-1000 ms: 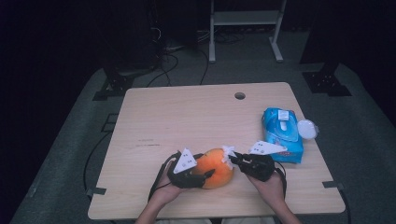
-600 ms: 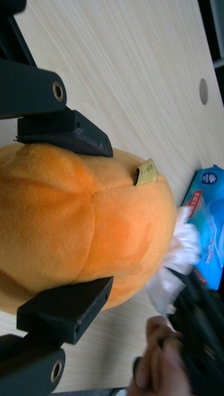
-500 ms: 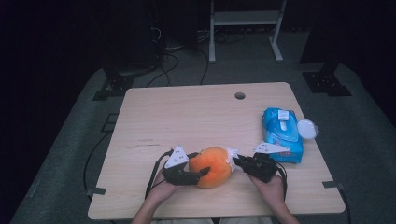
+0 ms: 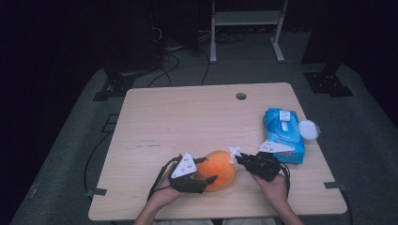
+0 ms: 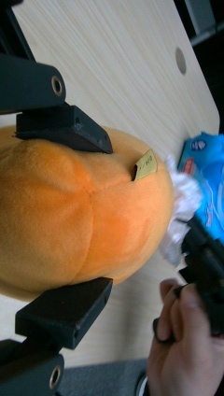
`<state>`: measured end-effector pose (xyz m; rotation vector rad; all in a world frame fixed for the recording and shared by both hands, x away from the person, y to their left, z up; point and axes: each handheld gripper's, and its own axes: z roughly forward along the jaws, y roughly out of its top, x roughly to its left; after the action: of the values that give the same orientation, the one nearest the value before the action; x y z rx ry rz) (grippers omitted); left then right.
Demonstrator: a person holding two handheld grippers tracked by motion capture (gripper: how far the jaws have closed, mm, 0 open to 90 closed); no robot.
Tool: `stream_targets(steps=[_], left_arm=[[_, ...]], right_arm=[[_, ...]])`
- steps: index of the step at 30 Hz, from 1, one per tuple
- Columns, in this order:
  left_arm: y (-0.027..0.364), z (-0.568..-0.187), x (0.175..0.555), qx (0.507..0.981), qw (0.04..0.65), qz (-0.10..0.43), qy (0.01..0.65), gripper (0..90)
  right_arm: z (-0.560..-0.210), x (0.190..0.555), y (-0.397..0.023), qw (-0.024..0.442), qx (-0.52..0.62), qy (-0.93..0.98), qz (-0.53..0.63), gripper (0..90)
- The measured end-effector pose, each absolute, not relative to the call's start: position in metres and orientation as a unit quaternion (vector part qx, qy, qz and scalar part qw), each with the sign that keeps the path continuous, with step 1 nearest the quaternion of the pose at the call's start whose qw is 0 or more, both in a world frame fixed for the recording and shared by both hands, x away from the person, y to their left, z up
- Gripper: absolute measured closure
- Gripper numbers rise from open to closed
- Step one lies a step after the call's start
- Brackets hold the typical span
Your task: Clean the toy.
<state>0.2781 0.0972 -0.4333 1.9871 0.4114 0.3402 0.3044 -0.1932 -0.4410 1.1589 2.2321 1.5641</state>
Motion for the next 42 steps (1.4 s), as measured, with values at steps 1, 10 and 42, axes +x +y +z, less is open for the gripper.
stream_targets(steps=[1, 10, 42], left_arm=[[0.097, -0.433, 0.278, 0.826, 0.518, 0.14, 0.171, 29.2], [0.093, -0.432, 0.279, 0.813, 0.517, 0.174, 0.203, 32.7], [0.089, -0.43, 0.272, 0.841, 0.504, 0.142, 0.136, 32.8]], right_arm=[[-0.438, 0.303, -0.193, 0.093, 0.384, 0.75, 0.531, 78.4], [-0.437, 0.305, -0.193, 0.08, 0.39, 0.747, 0.532, 78.5], [-0.441, 0.308, -0.199, 0.066, 0.393, 0.745, 0.535, 78.5]])
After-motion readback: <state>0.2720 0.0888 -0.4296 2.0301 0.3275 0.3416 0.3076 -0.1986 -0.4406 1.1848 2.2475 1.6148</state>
